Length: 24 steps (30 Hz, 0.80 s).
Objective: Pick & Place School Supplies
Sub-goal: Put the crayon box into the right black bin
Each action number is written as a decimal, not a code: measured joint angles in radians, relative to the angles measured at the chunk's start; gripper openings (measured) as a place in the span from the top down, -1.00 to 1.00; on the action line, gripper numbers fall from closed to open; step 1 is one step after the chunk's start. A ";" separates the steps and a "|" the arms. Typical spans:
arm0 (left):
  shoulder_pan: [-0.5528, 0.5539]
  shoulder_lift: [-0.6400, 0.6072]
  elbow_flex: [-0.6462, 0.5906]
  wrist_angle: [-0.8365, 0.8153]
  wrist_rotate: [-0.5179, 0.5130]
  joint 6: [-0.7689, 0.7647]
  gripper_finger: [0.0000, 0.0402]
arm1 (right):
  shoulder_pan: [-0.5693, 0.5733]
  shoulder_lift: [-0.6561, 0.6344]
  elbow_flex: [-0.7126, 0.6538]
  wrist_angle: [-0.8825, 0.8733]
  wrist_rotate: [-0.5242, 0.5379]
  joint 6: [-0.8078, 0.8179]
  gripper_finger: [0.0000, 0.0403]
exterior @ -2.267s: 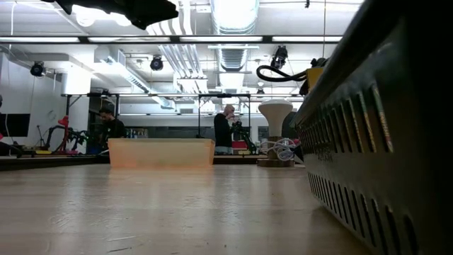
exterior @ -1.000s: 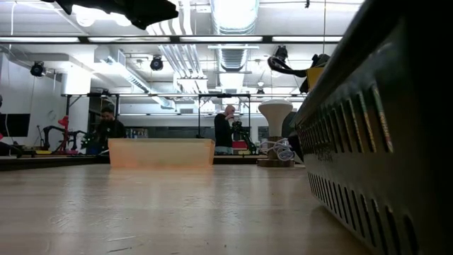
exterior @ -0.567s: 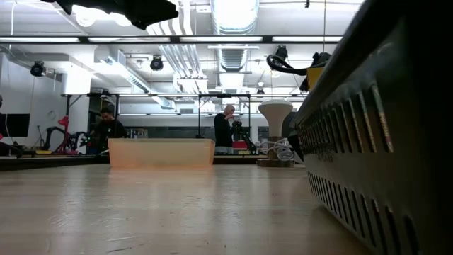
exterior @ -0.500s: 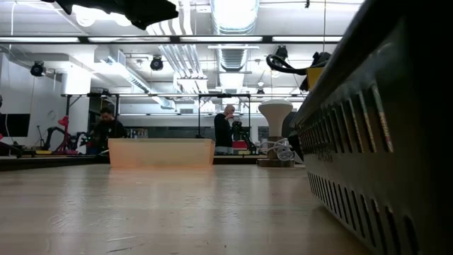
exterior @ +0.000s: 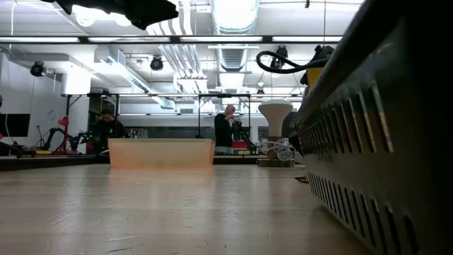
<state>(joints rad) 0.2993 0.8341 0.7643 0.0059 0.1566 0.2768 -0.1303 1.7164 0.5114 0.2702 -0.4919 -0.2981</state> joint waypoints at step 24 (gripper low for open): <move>0.000 0.000 0.000 0.000 0.000 0.000 0.06 | -0.005 -0.006 0.026 -0.002 0.114 0.162 0.96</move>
<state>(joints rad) 0.2989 0.8341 0.7643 0.0055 0.1564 0.2768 -0.1349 1.7103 0.5373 0.2681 -0.3775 -0.1362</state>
